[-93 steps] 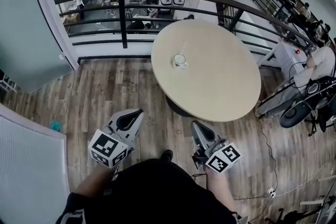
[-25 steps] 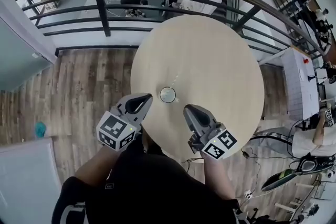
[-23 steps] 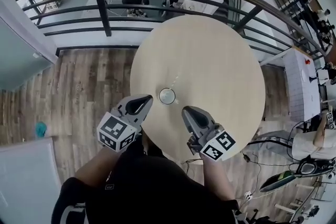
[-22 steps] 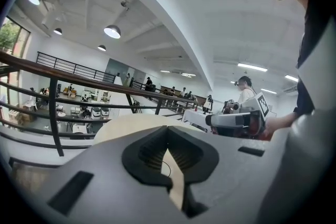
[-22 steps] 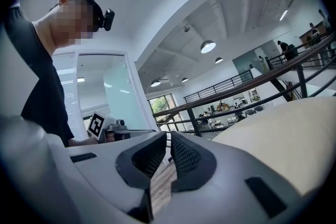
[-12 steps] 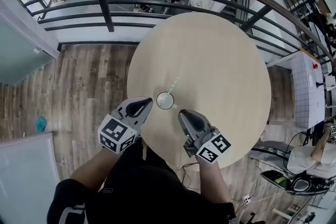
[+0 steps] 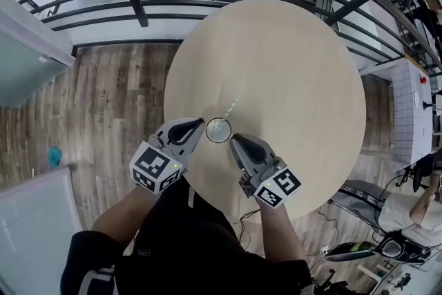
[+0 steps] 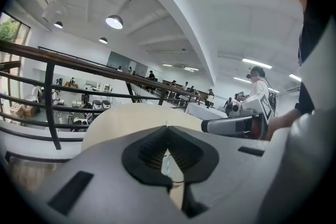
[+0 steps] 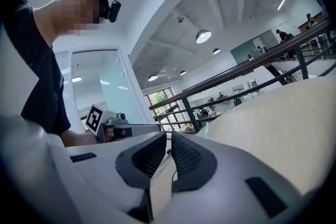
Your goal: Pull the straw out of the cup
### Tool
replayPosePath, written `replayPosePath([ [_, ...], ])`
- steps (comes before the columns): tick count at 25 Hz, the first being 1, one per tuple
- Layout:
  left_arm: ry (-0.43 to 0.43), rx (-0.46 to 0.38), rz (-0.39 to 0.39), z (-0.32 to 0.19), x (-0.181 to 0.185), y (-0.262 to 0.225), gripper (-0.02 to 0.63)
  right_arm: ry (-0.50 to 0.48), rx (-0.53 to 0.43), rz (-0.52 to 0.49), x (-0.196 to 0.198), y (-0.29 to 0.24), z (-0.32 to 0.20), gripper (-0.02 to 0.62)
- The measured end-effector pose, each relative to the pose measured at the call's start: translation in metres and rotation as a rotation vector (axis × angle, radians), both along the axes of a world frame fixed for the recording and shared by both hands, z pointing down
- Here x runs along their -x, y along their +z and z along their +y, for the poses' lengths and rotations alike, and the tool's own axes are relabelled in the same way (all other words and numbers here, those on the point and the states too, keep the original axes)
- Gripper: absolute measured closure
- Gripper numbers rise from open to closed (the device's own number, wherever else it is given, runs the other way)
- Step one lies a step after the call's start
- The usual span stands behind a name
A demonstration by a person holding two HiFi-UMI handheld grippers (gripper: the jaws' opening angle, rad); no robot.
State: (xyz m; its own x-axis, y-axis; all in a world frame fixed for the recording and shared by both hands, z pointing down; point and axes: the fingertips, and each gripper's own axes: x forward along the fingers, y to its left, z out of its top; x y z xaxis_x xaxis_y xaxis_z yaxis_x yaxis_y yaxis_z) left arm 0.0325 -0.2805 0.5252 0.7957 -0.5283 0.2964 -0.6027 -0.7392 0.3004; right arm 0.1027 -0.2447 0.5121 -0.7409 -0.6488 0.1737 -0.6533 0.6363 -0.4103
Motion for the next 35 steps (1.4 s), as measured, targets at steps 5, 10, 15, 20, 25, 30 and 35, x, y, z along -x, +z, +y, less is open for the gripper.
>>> replayPosePath([
  [5, 0.031, 0.002, 0.011, -0.009, -0.008, 0.012, 0.598, 0.011, 0.021, 0.021, -0.004, 0.017, -0.009, 0.571],
  [10, 0.054, 0.013, 0.004, -0.013, -0.011, 0.030, 0.598, 0.035, 0.017, 0.050, -0.007, 0.027, -0.020, 0.571],
  [15, 0.076, 0.017, 0.000, -0.011, -0.009, 0.046, 0.598, 0.017, 0.019, 0.094, -0.001, 0.043, -0.023, 0.509],
  [20, 0.096, 0.027, 0.009, -0.012, -0.012, 0.063, 0.598, 0.037, 0.019, 0.151, -0.005, 0.062, -0.029, 0.450],
  [25, 0.129, 0.020, 0.012, -0.010, -0.014, 0.072, 0.598, 0.032, 0.045, 0.168, -0.004, 0.078, -0.035, 0.399],
  [30, 0.113, 0.017, 0.013, -0.019, -0.017, 0.078, 0.598, 0.010, 0.080, 0.190, 0.000, 0.097, -0.042, 0.399],
  [35, 0.113, 0.001, 0.014, -0.025, -0.024, 0.080, 0.598, -0.018, 0.086, 0.213, 0.007, 0.108, -0.047, 0.399],
])
